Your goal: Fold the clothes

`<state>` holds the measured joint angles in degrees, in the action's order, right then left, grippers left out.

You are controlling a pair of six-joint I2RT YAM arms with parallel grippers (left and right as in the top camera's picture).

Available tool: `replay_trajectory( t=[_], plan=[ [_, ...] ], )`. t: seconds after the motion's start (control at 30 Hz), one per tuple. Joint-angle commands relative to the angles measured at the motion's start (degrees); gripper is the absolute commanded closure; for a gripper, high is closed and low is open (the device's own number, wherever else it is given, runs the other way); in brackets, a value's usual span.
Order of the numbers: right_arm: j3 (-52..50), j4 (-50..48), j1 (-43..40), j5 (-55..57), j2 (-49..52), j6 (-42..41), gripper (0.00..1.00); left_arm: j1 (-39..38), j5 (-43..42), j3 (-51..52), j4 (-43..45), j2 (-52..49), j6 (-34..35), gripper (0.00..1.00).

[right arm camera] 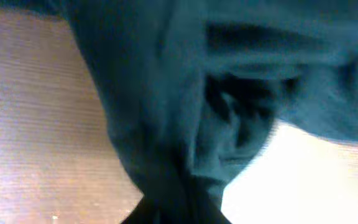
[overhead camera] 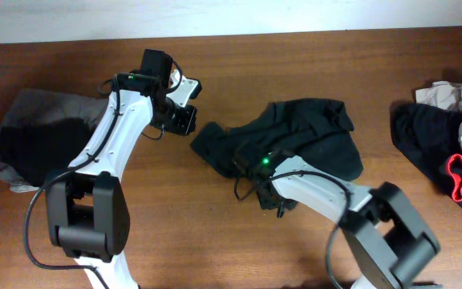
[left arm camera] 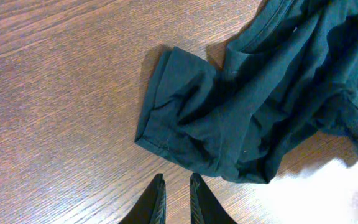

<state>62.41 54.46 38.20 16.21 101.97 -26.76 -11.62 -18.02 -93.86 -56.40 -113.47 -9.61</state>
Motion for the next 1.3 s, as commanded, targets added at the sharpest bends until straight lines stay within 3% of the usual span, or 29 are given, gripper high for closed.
replay_trajectory(
  t=[0.0, 0.33, 0.47, 0.6, 0.77, 0.97, 1.27],
  plan=[
    [4.7, 3.4, 0.4, 2.7, -8.2, 0.4, 0.90, 0.0, -0.7, 0.2, 0.0, 0.0, -0.3, 0.86],
    [6.3, 18.3, 0.4, 2.6, -21.9, 2.7, 0.96, 0.0, -0.7, 0.2, 0.0, 0.0, -0.3, 0.86],
    [6.3, 22.1, 0.4, 1.0, -22.7, 2.3, 0.96, 0.0, -1.5, 0.2, -0.1, 0.0, -0.3, 0.85],
    [6.3, 23.5, 0.4, -2.6, -22.7, 2.3, 0.96, 0.0, -4.6, 0.2, -0.2, 0.0, -0.3, 0.76],
    [6.3, 24.7, 0.4, -6.4, -22.7, 2.3, 0.96, -0.2, -4.7, 1.0, -0.9, -0.1, -0.3, 0.73],
    [6.3, 24.4, 0.4, -7.0, -22.7, 2.3, 0.96, -1.9, -2.1, 4.1, 4.6, -2.1, -0.4, 0.99],
    [6.3, 22.9, 0.4, -7.0, -22.7, 2.3, 0.96, -4.3, -1.0, 4.9, 5.0, -9.3, -3.8, 1.00]
  ],
)
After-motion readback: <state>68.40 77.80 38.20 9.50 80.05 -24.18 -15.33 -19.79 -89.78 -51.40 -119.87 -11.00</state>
